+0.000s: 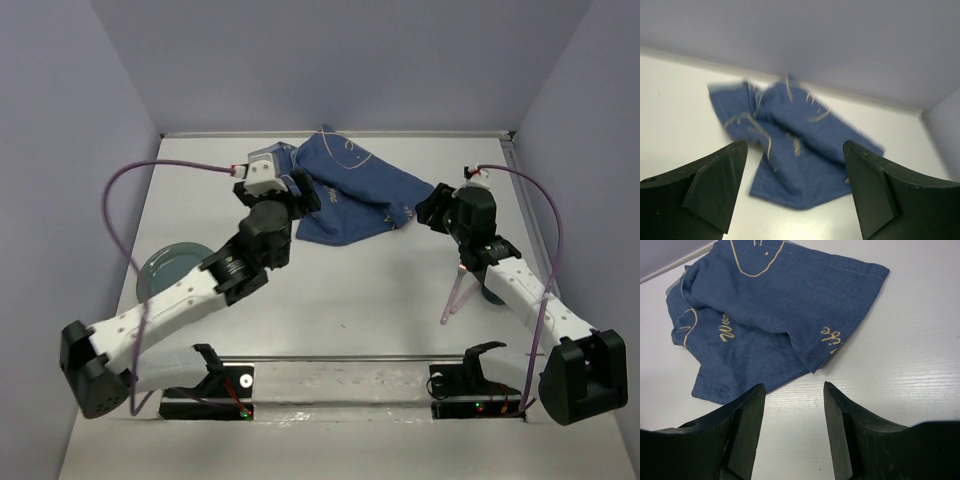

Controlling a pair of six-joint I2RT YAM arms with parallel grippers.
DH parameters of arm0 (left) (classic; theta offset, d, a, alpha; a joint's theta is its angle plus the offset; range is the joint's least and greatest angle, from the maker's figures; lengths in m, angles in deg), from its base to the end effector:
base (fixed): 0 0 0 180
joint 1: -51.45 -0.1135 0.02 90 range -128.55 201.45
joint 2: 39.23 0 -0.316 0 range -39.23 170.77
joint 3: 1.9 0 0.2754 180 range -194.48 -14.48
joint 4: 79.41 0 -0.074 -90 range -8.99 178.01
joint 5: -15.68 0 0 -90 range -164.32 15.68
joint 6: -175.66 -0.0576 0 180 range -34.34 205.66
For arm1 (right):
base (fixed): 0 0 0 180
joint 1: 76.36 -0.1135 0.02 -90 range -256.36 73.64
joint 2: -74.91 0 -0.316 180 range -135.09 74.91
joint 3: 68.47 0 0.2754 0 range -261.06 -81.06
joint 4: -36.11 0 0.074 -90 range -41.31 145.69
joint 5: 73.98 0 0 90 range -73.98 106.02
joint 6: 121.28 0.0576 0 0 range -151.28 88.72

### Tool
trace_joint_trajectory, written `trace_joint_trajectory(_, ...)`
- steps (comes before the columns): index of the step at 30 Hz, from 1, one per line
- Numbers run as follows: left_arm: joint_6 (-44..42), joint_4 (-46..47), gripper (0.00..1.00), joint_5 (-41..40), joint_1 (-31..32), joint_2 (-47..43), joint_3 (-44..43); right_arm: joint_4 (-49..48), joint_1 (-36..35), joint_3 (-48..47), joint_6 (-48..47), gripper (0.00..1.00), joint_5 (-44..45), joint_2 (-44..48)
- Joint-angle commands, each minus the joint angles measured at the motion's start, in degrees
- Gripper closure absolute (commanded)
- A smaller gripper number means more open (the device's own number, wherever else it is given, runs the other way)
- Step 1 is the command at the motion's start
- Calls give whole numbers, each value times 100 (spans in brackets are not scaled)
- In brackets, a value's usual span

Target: Set the dinner table for one person

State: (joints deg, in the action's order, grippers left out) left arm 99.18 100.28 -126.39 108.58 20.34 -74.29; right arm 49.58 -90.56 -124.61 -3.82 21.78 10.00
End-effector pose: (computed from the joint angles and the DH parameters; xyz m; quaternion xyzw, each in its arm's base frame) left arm 0.1659 -0.1730 0.4708 -0.1090 0.6493 -0.1811 0.7306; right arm 0.2726 0.0630 0.3080 0.1236 0.8204 0.1590 0.5352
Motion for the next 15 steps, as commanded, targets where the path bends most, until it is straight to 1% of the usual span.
trace_joint_trajectory(1,2740,55,11,2436,-1544,721,935,-106,92,-242,-65,44,57,259)
trace_joint_trajectory(2,2883,186,12,2648,-1720,870,1171,68,92,-233,-74,44,66,302)
trace_joint_trajectory(4,3286,511,14,3139,-2037,1397,1462,113,92,-189,-101,44,83,347)
trace_joint_trajectory(7,3613,908,18,3352,-2178,1706,1770,114,92,-128,-110,44,83,382)
trace_joint_trajectory(8,3866,1004,19,3423,-2214,1890,1963,114,92,-110,-118,44,57,391)
trace_joint_trajectory(10,4026,1294,19,3511,-2319,2101,2139,105,92,-92,-101,44,22,373)
trace_joint_trajectory(12,4325,1514,20,3703,-2398,2418,2175,96,92,-92,-101,44,-66,338)
trace_joint_trajectory(15,4711,1830,23,3818,-2399,2787,2237,96,92,-92,-118,44,-57,321)
